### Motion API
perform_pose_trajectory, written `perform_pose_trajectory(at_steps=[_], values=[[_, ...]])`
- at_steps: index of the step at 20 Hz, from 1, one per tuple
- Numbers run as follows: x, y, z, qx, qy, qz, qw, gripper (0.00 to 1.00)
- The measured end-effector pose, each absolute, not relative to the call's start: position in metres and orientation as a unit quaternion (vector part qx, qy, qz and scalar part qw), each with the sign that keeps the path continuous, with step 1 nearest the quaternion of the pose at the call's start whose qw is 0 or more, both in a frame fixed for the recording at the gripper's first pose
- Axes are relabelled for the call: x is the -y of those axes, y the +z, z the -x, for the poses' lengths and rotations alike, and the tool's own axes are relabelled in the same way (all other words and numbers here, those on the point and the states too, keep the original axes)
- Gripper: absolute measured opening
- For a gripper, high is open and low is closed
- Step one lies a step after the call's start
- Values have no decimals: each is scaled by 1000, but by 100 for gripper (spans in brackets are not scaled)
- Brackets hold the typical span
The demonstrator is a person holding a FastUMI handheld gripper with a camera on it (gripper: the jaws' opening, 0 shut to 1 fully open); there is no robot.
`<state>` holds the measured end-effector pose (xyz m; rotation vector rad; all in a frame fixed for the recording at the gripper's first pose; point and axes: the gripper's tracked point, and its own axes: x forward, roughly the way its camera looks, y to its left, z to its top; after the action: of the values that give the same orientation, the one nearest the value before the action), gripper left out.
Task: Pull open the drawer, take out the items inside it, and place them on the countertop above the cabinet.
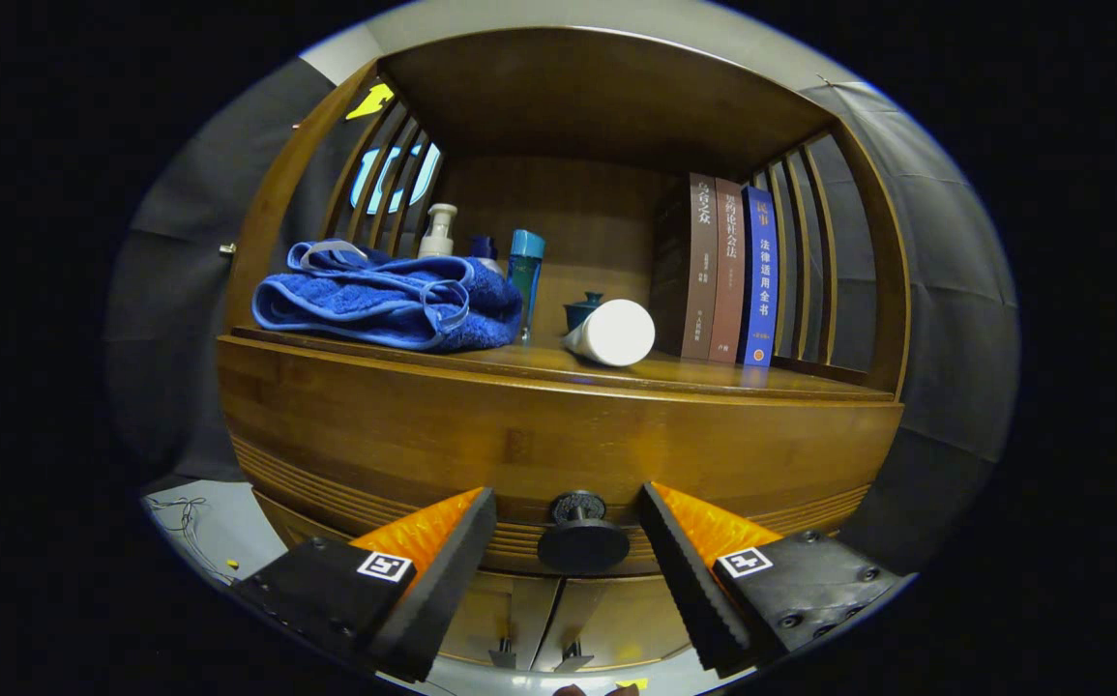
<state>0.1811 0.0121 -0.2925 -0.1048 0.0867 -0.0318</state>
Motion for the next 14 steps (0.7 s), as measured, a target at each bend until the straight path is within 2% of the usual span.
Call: perform_pose_trajectory(at_steps=[5, 14], values=[[-13, -282, -177, -55, -6, 50, 997, 99], [-15, -141, -98, 1, 7, 39, 999, 99]])
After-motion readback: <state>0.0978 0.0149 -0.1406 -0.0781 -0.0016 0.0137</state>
